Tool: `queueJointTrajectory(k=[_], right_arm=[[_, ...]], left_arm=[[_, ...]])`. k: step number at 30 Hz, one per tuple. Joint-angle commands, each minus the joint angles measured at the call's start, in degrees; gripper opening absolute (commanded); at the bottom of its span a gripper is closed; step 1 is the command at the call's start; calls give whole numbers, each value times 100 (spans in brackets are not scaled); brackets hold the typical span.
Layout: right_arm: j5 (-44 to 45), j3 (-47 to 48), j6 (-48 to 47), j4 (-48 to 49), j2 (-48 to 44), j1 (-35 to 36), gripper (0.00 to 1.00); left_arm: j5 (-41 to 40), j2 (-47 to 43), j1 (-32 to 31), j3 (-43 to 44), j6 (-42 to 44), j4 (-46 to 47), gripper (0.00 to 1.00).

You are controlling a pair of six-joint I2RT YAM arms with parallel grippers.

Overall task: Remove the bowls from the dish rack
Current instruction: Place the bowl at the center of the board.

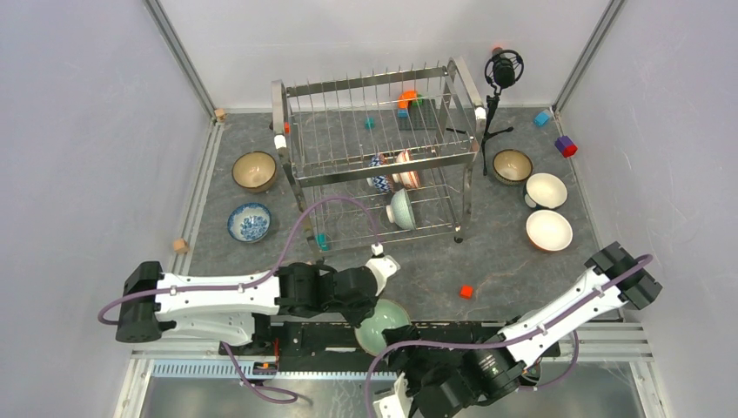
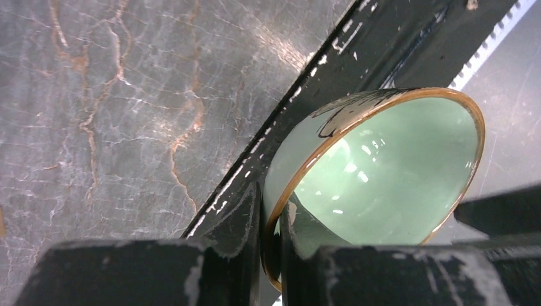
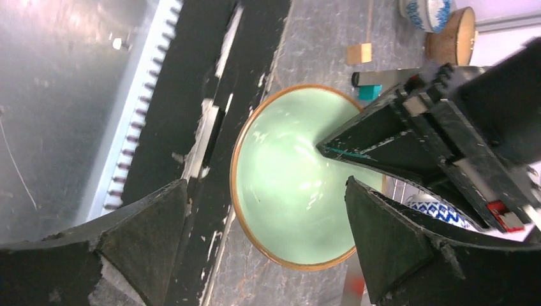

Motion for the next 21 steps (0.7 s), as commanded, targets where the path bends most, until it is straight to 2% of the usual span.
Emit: queueJointTrajectory(k=[1,4,10,18,21], right_arm=[[726,513,758,651,-284,34,98],[1291,640,1270,973,-470,-41,98],[1595,465,2007,1810,-1071,-689,98],[1568,-687,2017,3621,-1989,-1180,98],[1617,-1015,2055,3799,-2177,-1243,98]], left_arm=[[-621,-441,-2,30,-543,267,2],[-975,-693,-6,3,-862,87,2],[-1672,-1562,0,44,-1846,-863,2],[-2726,-2906,-5,69,-2802,-2576,2],[-3060,-3247,-5,186,-3138,-3157,2]])
